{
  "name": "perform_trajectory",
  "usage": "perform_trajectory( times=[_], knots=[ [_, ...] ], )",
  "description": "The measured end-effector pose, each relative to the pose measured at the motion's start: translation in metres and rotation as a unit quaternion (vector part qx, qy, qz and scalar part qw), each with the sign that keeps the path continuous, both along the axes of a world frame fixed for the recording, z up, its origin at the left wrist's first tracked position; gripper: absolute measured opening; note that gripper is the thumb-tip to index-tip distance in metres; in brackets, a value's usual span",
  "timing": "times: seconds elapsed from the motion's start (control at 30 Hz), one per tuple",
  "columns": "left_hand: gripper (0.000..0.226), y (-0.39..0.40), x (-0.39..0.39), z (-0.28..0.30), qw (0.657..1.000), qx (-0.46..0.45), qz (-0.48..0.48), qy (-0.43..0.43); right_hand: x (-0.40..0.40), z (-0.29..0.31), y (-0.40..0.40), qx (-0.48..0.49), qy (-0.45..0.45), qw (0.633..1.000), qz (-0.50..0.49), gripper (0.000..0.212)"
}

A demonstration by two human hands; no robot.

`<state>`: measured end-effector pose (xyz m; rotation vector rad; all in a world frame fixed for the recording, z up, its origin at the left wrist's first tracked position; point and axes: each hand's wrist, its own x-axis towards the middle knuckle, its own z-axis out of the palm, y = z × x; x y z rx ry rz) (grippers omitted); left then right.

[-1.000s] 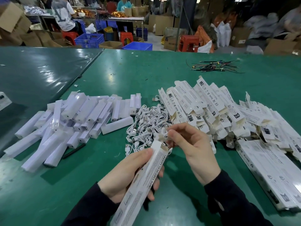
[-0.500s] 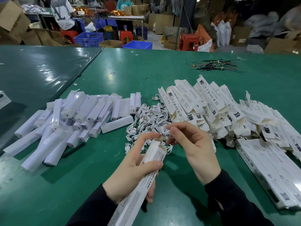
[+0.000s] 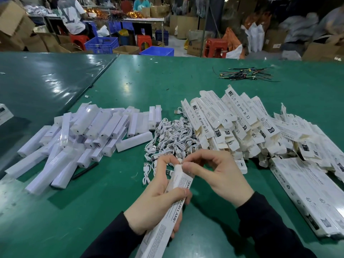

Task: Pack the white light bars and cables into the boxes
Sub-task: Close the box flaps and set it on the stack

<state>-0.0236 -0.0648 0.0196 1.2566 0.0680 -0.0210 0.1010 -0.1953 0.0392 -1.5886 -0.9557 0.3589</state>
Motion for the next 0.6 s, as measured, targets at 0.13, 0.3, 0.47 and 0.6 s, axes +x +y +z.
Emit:
perform_trajectory(
  times=[0.13,0.3,0.47,0.6],
  knots=[
    [0.043,0.0016,-0.0011,0.0005,1.0,0.006,-0.02,-0.001,-0.0005,0.0044,-0.0013,0.005,0.037,0.999,0.015,0.004],
    [0.043,0.0031,-0.0016,0.0009,1.0,0.007,-0.013,-0.006,-0.0032,0.0045,0.0007,-0.015,0.049,0.999,0.015,0.003],
    [0.044,0.0037,-0.002,0.0026,1.0,-0.001,-0.023,-0.017,-0.0019,0.0073,-0.0006,0.013,0.141,0.99,0.015,0.017],
    [0.04,0.0025,-0.0016,0.0026,0.999,-0.008,-0.028,-0.023,-0.0055,0.007,0.0017,0.017,0.157,0.987,-0.005,0.012]
  ],
)
